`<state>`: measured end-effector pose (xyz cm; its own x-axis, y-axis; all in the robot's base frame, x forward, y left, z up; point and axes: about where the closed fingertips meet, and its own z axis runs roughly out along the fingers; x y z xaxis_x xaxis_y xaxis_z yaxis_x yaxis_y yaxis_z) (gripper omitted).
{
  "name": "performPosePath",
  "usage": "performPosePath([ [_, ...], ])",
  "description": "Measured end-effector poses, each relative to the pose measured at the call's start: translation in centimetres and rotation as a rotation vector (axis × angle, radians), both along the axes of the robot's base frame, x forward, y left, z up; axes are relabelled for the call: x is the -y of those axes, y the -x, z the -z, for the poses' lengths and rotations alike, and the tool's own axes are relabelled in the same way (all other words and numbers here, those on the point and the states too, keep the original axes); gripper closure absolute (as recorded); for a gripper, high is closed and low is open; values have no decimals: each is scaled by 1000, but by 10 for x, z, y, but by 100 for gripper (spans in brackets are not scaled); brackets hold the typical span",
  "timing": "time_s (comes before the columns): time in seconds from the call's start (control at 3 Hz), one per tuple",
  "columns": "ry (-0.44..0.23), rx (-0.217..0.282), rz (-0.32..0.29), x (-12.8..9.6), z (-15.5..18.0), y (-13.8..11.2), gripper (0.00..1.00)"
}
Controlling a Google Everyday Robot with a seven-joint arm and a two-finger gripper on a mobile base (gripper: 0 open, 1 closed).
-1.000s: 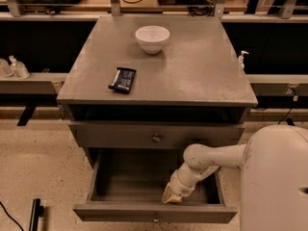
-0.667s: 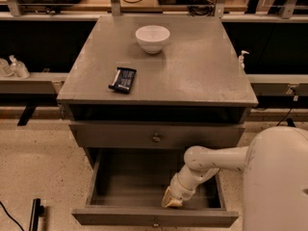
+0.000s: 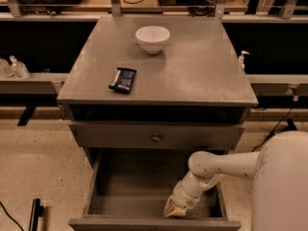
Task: Open middle drawer
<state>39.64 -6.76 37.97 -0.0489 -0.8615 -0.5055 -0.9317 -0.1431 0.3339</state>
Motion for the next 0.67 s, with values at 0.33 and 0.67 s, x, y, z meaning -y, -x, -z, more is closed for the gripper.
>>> performPosePath([
  [0.33, 0, 0, 0, 1, 0, -2, 100],
  [0.67, -14, -27, -20, 0, -7, 16, 100],
])
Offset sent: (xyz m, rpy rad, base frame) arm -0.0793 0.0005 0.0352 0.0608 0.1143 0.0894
